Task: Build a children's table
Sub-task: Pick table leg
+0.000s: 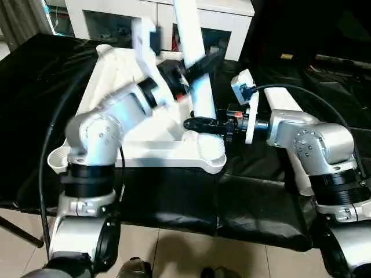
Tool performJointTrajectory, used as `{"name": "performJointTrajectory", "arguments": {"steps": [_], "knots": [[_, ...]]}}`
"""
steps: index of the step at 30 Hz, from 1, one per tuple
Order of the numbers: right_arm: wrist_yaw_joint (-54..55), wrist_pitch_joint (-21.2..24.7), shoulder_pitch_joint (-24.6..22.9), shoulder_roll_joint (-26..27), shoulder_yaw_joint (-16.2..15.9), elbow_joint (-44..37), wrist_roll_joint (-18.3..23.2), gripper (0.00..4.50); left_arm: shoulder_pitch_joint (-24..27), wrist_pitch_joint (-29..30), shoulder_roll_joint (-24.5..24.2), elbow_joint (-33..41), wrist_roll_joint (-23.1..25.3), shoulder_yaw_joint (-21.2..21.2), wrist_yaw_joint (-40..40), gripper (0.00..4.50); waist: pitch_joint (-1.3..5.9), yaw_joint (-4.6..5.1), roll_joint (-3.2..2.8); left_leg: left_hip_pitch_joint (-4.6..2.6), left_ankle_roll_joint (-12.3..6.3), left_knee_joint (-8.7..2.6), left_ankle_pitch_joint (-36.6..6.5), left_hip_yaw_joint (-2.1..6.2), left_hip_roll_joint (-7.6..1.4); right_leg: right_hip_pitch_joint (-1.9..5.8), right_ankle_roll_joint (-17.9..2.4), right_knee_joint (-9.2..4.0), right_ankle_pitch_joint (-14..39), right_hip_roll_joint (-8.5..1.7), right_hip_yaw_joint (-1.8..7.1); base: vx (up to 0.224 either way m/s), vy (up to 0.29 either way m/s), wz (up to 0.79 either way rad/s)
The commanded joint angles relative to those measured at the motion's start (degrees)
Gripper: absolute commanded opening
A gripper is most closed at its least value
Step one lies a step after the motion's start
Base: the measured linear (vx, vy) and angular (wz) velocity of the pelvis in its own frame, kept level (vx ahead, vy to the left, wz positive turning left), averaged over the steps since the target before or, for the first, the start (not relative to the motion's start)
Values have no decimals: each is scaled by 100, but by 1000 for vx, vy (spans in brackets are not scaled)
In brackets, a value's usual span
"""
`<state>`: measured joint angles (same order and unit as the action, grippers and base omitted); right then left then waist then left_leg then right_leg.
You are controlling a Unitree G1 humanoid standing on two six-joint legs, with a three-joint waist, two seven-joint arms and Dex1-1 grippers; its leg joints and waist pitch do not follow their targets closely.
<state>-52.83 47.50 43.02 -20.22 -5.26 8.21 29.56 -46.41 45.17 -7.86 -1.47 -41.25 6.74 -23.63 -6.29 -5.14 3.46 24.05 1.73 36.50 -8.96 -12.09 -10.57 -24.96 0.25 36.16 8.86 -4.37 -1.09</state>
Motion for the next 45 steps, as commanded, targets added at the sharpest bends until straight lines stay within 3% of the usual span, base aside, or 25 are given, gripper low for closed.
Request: {"name": "performJointTrajectory", "arguments": {"steps": [1, 9, 15, 16, 22, 30, 38, 45], "knots": [[58, -128, 61, 0, 110, 3, 1, 188, -12, 32, 26, 111, 67, 5, 109, 239, 576, -5, -6, -232, 225, -453, -1103, 152, -206, 286, -955, -397, 1464, -293, 136, 0, 0, 0], [124, -244, 105, 34, 107, 90, -96, 188, -87, -140, 25, 58, 186, 92, 265, 188, 571, 3, 4, -231, 196, -455, -1081, 149, -199, 281, -924, -400, 1418, -282, 136, 0, 0, 0], [115, -521, 91, 18, 38, 111, -218, 188, -46, -167, -58, 153, 154, -15, 34, 185, 573, 5, 11, -235, 194, -454, -1111, 148, -201, 280, -913, -405, 1492, -291, 136, 0, 0, 0], [60, -545, 91, 41, 78, 121, -160, 244, -39, -181, -82, 175, 147, -45, -60, 185, 573, 4, 10, -232, 190, -454, -1096, 149, -202, 282, -917, -400, 1475, -290, 138, 0, 0, 0], [-357, -491, 84, -156, 19, -44, -33, 300, -5, -111, -285, 343, -15, -259, -723, 184, 567, 3, 11, -250, 175, -457, -1120, 143, -207, 270, -928, -404, 1531, -283, 137, 0, 0, 0], [-1254, -404, 24, -712, -345, -268, 11, 306, 16, 120, -556, 444, -241, -426, -1361, 184, 563, 5, 38, -232, 133, -446, -1125, 142, -208, 286, -971, -398, 1586, -297, 141, 0, 0, 0], [-1498, -346, 25, -728, -486, -242, 33, 306, 94, 254, -578, 681, -429, -566, -1693, 184, 556, 7, 28, -233, 92, -442, -1085, 141, -218, 277, -1057, -385, 1541, -295, 144, 0, 0, 0], [-1535, -363, 78, -692, -517, -171, 52, 306, 109, 307, -605, 729, -445, -606, -1795, 184, 549, 9, 33, -240, 142, -446, -1153, 145, -217, 269, -988, -405, 1712, -296, 146, 0, 0, 0]]}}
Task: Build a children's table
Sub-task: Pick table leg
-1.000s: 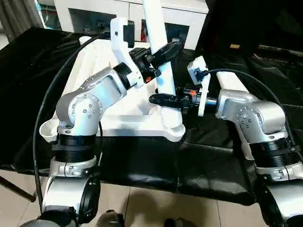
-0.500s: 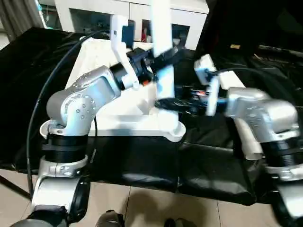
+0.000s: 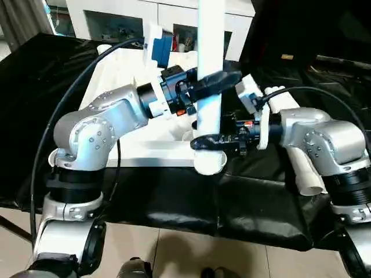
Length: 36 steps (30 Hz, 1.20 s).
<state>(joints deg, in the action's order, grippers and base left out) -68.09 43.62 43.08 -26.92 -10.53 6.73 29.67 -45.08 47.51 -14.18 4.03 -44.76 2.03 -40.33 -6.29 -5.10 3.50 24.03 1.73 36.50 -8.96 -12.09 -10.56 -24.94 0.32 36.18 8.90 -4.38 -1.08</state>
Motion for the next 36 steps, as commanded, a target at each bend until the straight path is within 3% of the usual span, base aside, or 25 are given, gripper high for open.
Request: {"name": "performJointTrajectory", "arguments": {"steps": [1, 8, 9, 20, 26, 27, 28, 31, 33, 35, 36], "knots": [[-16, 25, 74, -24, 12, -21, 47, 306, -25, 74, 23, 175, -90, -133, -137, 184, 551, 6, 28, -237, 145, -450, -1150, 146, -218, 269, -991, -402, 1693, -292, 144, 0, 0, 0], [-135, 114, 44, -34, 38, -64, 110, 306, -11, 62, 2, 181, -104, -150, -196, 184, 552, 6, 24, -234, 111, -448, -1091, 143, -218, 275, -1043, -386, 1544, -289, 144, 0, 0, 0], [-148, 129, 40, -33, 42, -67, 129, 278, -13, 57, 2, 176, -105, -153, -202, 184, 547, 5, 29, -236, 117, -448, -1142, 141, -215, 274, -1033, -400, 1628, -293, 146, 0, 0, 0], [-216, 203, -11, -15, 69, -113, 204, 196, -2, 14, -23, 174, -74, -173, -289, 184, 553, 3, 22, -238, 145, -450, -1138, 146, -218, 272, -1025, -394, 1616, -293, 144, 0, 0, 0], [-205, 205, -18, -32, 60, -121, 246, 187, -2, -103, -68, 139, 13, -180, -321, 184, 557, 0, 29, -236, 137, -447, -1112, 144, -218, 277, -1026, -392, 1615, -297, 145, 0, 0, 0], [-189, 204, -27, -26, 80, -142, 259, 186, -2, -84, 44, 22, -72, -55, -209, 240, 556, 3, 19, -236, 146, -449, -1123, 142, -219, 273, -1034, -394, 1614, -293, 145, 0, 0, 0], [-185, 204, -28, -24, 85, -145, 261, 186, 1, -103, 56, 12, -64, -41, -188, 254, 557, 2, 24, -238, 149, -445, -1129, 140, -217, 272, -1034, -396, 1614, -292, 145, 0, 0, 0], [-141, 201, -44, 1, 123, -157, 273, 186, 39, -149, 139, -49, -133, 72, -124, 261, 576, -5, 29, -236, 152, -444, -1103, 145, -222, 284, -1058, -390, 1575, -299, 140, 0, 0, 0], [-50, 201, -71, 59, 209, -174, 313, 186, 89, -205, 272, -110, -282, 233, -76, 289, 596, -14, 19, -230, 145, -433, -1072, 143, -214, 297, -1091, -377, 1509, -303, 139, 0, 0, 0], [89, 211, -99, 142, 337, -185, 375, 186, 119, -555, 492, -235, -313, 455, 49, 297, 591, -14, 30, -220, 128, -432, -1063, 137, -213, 296, -1123, -396, 1463, -305, 141, 0, 0, 0], [207, 223, -122, 214, 446, -186, 430, 186, 135, -848, 709, -359, -418, 681, 133, 297, 626, -30, 35, -221, 113, -422, -1049, 143, -210, 322, -1130, -392, 1398, -307, 134, 0, 0, 0]]}}
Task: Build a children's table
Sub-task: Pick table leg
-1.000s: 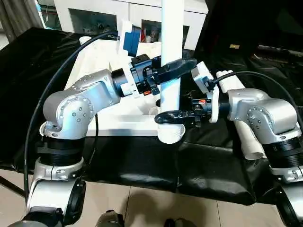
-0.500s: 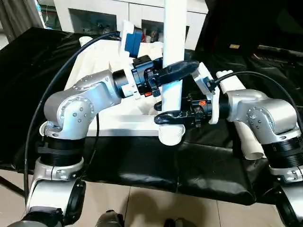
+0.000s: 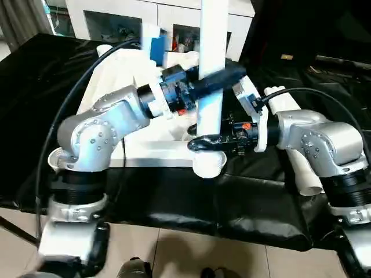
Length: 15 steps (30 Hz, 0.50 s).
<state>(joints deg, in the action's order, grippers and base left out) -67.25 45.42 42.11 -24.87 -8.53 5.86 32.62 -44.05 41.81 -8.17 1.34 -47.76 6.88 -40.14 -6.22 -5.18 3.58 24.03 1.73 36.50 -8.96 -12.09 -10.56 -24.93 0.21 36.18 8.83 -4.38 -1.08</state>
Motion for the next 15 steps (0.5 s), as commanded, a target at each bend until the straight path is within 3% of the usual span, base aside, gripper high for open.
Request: {"name": "performJointTrajectory", "arguments": {"steps": [1, 3, 4, 6, 7, 8, 10, 11, 12, 13, 14, 15], "knots": [[187, 52, -41, 46, 304, -100, 165, 186, 31, -441, 272, -181, -247, 384, 215, 298, 617, -19, 31, -212, 101, -424, -1036, 139, -212, 323, -1133, -396, 1358, -308, 137, 0, 0, 0], [308, 45, -75, 105, 395, -104, 198, 186, 25, -800, 641, -322, -624, 809, 360, 299, 638, -40, 25, -211, 81, -412, -1022, 134, -202, 326, -1195, -394, 1240, -310, 128, 0, 0, 0], [441, 22, -104, 158, 474, -104, 213, 186, 38, -779, 833, -403, -1054, 1101, 492, 299, 657, -46, -9, -213, 99, -406, -1038, 142, -202, 334, -1234, -367, 1145, -305, 123, 0, 0, 0], [717, -41, -149, 264, 643, -85, 216, 186, 82, -857, 1041, -426, -1463, 1374, 610, 299, 655, -50, 19, -206, 106, -407, -1105, 137, -196, 329, -1292, -381, 1137, -302, 118, 0, 0, 0], [1252, -217, -190, 414, 908, 3, 106, 186, 137, -974, 1143, -418, -1712, 1613, 696, 299, 659, -60, -34, -221, 134, -411, -1150, 145, -199, 317, -1261, -373, 1180, -294, 115, 0, 0, 0], [1252, -217, -190, 414, 908, 3, 106, 186, 137, -974, 1143, -418, -1712, 1613, 696, 299, 652, -40, -18, -215, 148, -424, -1177, 142, -200, 301, -1236, -394, 1229, -292, 115, 0, 0, 0], [1710, -524, -235, 446, 966, 151, -250, 186, 209, -1034, 942, -382, -1349, 1535, 566, 299, 659, -28, -12, -238, 213, -436, -1243, 155, -209, 290, -1082, -409, 1414, -281, 104, 0, 0, 0], [1944, -767, -281, 436, 936, 225, -512, 186, 272, -1036, 677, -397, -884, 1304, 400, 299, 644, -24, -89, -258, 273, -458, -1281, 168, -209, 261, -928, -436, 1570, -274, 105, 0, 0, 0], [2280, -1037, -346, 433, 920, 353, -817, 186, 394, -1202, 81, -517, 161, 640, 64, 299, 642, -9, -86, -267, 312, -462, -1329, 165, -212, 250, -829, -442, 1643, -264, 106, 0, 0, 0], [2305, -1052, -351, 434, 921, 363, -835, 186, 405, -1223, 28, -529, 256, 575, 35, 299, 629, 3, -105, -284, 348, -491, -1427, 179, -205, 226, -632, -465, 1808, -247, 112, 0, 0, 0], [2495, -1255, -416, 417, 896, 424, -1029, 186, 462, -1358, -249, -600, 750, 230, -108, 299, 629, 25, -92, -293, 366, -492, -1471, 166, -205, 229, -594, -459, 1834, -242, 120, 0, 0, 0], [2650, -1423, -472, 401, 876, 473, -1185, 186, 533, -1661, -694, -773, 1502, -370, -374, 299, 624, 2, -126, -320, 433, -505, -1588, 188, -216, 196, -407, -481, 2043, -268, 131, 0, 0, 0]]}}
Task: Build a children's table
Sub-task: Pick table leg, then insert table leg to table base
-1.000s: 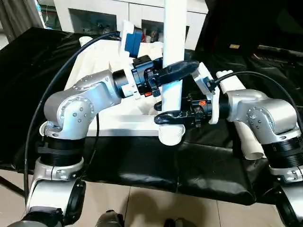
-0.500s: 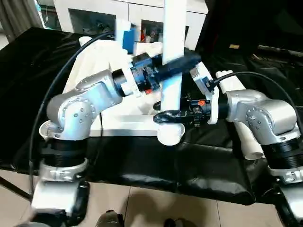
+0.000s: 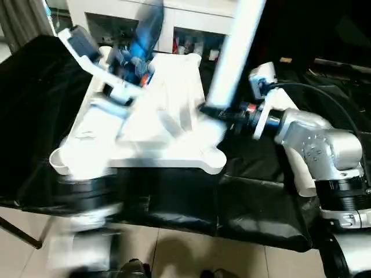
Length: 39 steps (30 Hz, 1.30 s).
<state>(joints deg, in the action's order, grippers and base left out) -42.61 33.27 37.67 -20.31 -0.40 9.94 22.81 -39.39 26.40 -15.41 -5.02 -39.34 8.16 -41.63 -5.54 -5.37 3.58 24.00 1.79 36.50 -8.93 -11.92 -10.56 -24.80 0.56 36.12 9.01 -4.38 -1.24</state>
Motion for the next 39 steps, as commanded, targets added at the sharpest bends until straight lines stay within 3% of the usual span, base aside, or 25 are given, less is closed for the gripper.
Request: {"name": "performJointTrajectory", "arguments": {"steps": [1, 2, 4, 5, 7, 8, 11, 12, 13, 19, 24, 26, 27, 30, 39], "knots": [[377, -261, -110, -56, 73, 102, -310, 186, 110, -508, -409, -465, 1413, -1115, -423, 299, 540, 17, -128, -306, 408, -528, -1590, 198, -201, 174, -345, -504, 2110, -265, 150, 0, 0, 0], [489, -325, -198, -77, 51, 104, -409, 186, 144, -907, -684, -753, 1921, -1530, -599, 299, 530, 39, -138, -299, 499, -548, -1647, 191, -198, 185, -360, -469, 2054, -272, 152, 0, 0, 0], [553, -345, -249, -86, 42, 103, -460, 186, 163, -1172, -850, -945, 2235, -1782, -711, 299, 544, 51, -130, -297, 548, -548, -1670, 191, -202, 196, -429, -443, 1897, -276, 159, 0, 0, 0], [718, -303, -420, -91, 48, 34, -549, 186, 181, -1481, -995, -1305, 2515, -2211, -1035, 299, 527, 62, -189, -277, 549, -559, -1620, 192, -186, 189, -581, -438, 1595, -265, 163, 0, 0, 0], [766, -283, -505, -107, 32, -35, -594, 186, 183, -1646, -1020, -1454, 2635, -2391, -1186, 299, 542, 73, -174, -280, 530, -545, -1623, 174, -180, 215, -774, -411, 1308, -268, 166, 0, 0, 0], [802, -272, -603, -115, 10, -126, -621, 186, 179, -1727, -1043, -1611, 2719, -2574, -1382, 299, 532, 71, -224, -281, 534, -545, -1626, 175, -185, 213, -844, -386, 1207, -275, 170, 0, 0, 0], [885, -340, -741, -90, -10, -209, -694, 186, 185, -1872, -1031, -1881, 2904, -2838, -1777, 299, 506, 78, -215, -273, 405, -544, -1671, 159, -182, 234, -1017, -405, 1168, -280, 171, 0, 0, 0], [894, -360, -759, -85, -11, -210, -705, 186, 188, -1897, -1014, -1927, 2922, -2871, -1859, 280, 506, 80, -206, -272, 386, -539, -1664, 157, -181, 240, -1043, -400, 1193, -288, 174, 0, 0, 0], [912, -402, -790, -72, -24, -226, -722, 186, 131, -2073, -955, -2177, 3026, -2918, -1940, 269, 491, 85, -244, -270, 346, -535, -1721, 157, -178, 231, -1080, -425, 1336, -292, 177, 0, 0, 0], [879, -402, -856, -69, -93, -367, -743, 186, -199, -2668, -892, -3095, 3317, -2941, -2036, 225, 470, 113, -303, -285, 324, -550, -1920, 175, -179, 220, -1026, -473, 1691, -292, 174, 0, 0, 0], [795, -343, -987, -109, -134, -545, -750, 186, -520, -2894, -1006, -3738, 3543, -3033, -2197, 185, 468, 144, -315, -289, 324, -564, -1977, 188, -191, 224, -1094, -454, 1602, -300, 171, 0, 0, 0], [802, -336, -1013, -116, -132, -577, -755, 186, -563, -2940, -1038, -3844, 3623, -3071, -2273, 167, 464, 156, -358, -291, 319, -562, -1975, 190, -192, 220, -1154, -448, 1528, -302, 172, 0, 0, 0], [808, -313, -1037, -127, -124, -620, -749, 186, -575, -2928, -1066, -3898, 3643, -3096, -2456, 167, 472, 172, -335, -280, 293, -558, -1940, 186, -186, 241, -1199, -440, 1418, -300, 172, 0, 0, 0], [818, -294, -1059, -145, -119, -658, -752, 186, -576, -2911, -1080, -3946, 3653, -3104, -2666, 143, 463, 187, -349, -287, 271, -557, -1938, 179, -195, 236, -1311, -434, 1332, -304, 173, 0, 0, 0], [835, -283, -1091, -159, -104, -706, -759, 186, -772, -3392, -952, -4631, 3941, -3055, -2595, 73, 454, 194, -357, -294, 240, -554, -1991, 182, -197, 243, -1343, -448, 1409, -315, 175, 0, 0, 0]]}}
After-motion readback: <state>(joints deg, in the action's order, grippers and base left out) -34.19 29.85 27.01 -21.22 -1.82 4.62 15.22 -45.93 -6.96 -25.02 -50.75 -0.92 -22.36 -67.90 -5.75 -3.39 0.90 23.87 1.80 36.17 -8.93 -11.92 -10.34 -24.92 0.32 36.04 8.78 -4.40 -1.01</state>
